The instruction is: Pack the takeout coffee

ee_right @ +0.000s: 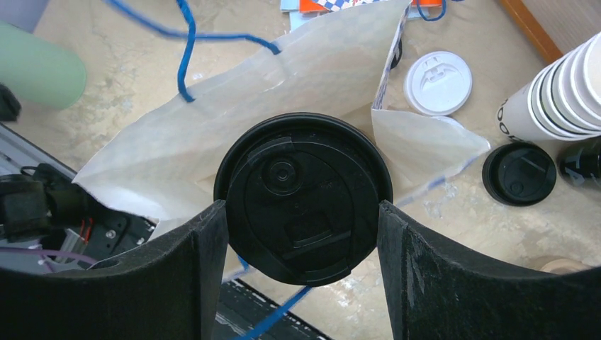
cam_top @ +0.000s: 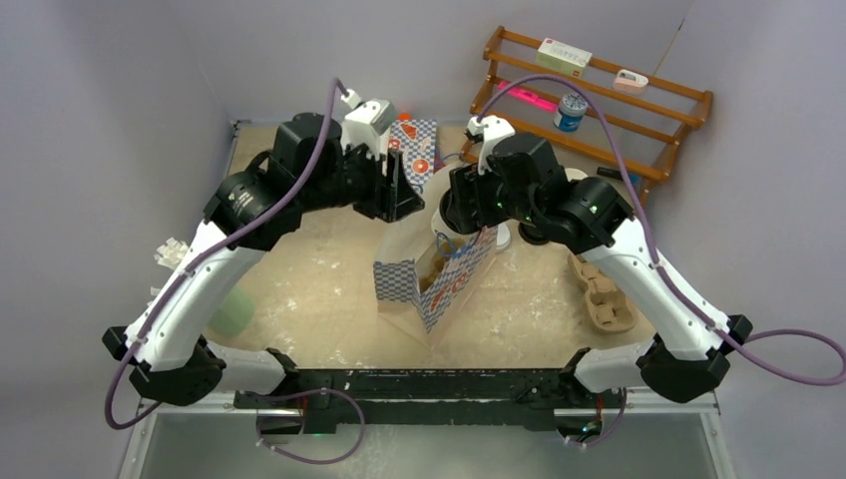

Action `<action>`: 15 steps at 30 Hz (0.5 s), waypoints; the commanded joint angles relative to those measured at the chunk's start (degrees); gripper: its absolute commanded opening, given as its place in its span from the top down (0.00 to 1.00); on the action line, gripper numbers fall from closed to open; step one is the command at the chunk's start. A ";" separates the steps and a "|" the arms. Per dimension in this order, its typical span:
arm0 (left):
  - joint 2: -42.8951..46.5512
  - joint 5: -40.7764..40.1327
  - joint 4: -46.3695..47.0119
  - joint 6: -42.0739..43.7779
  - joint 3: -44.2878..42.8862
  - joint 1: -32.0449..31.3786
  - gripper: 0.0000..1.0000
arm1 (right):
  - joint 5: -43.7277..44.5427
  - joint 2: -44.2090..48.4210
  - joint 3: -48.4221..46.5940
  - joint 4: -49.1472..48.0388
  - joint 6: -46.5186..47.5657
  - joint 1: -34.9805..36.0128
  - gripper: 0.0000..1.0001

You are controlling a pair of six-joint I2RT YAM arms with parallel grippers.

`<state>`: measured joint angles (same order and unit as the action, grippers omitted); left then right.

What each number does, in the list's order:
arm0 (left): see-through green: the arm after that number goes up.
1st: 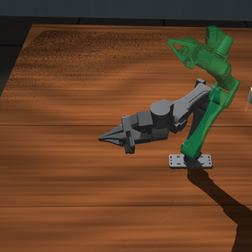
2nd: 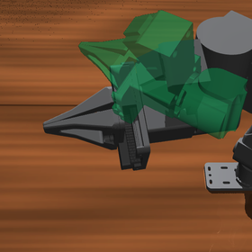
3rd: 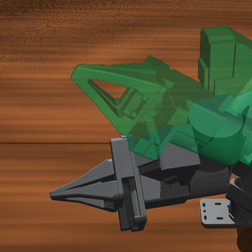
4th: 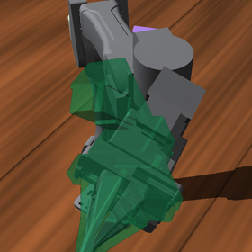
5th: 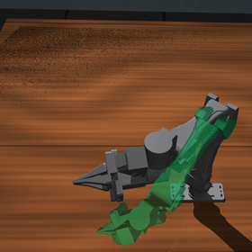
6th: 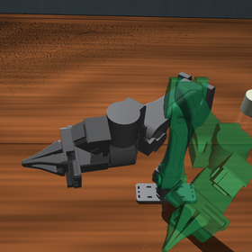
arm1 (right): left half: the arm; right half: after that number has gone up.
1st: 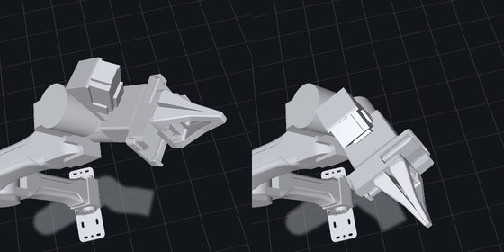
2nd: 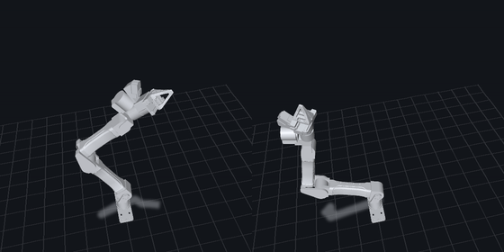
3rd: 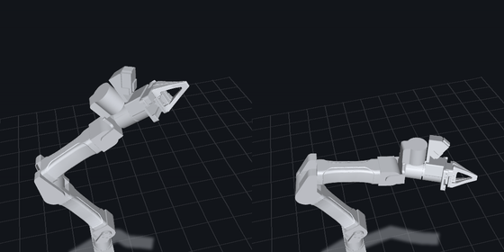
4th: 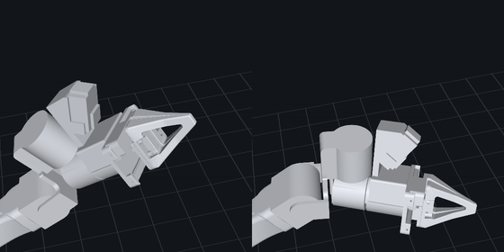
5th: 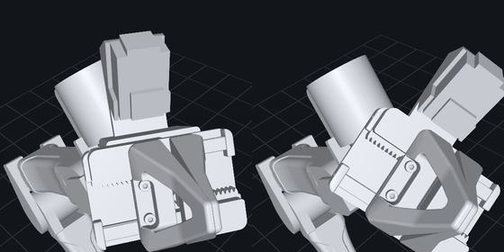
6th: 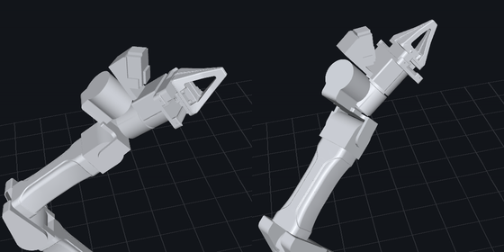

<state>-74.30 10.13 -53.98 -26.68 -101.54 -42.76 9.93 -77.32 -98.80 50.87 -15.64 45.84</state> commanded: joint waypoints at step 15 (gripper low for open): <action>-32.58 -6.49 -4.97 30.87 -31.14 0.36 0.28 | 8.95 10.57 4.15 1.60 -6.71 0.05 0.70</action>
<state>-103.50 8.49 -57.63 -2.57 -128.14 -42.76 15.51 -66.41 -95.11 51.18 -20.99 45.84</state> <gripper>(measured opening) 0.715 0.717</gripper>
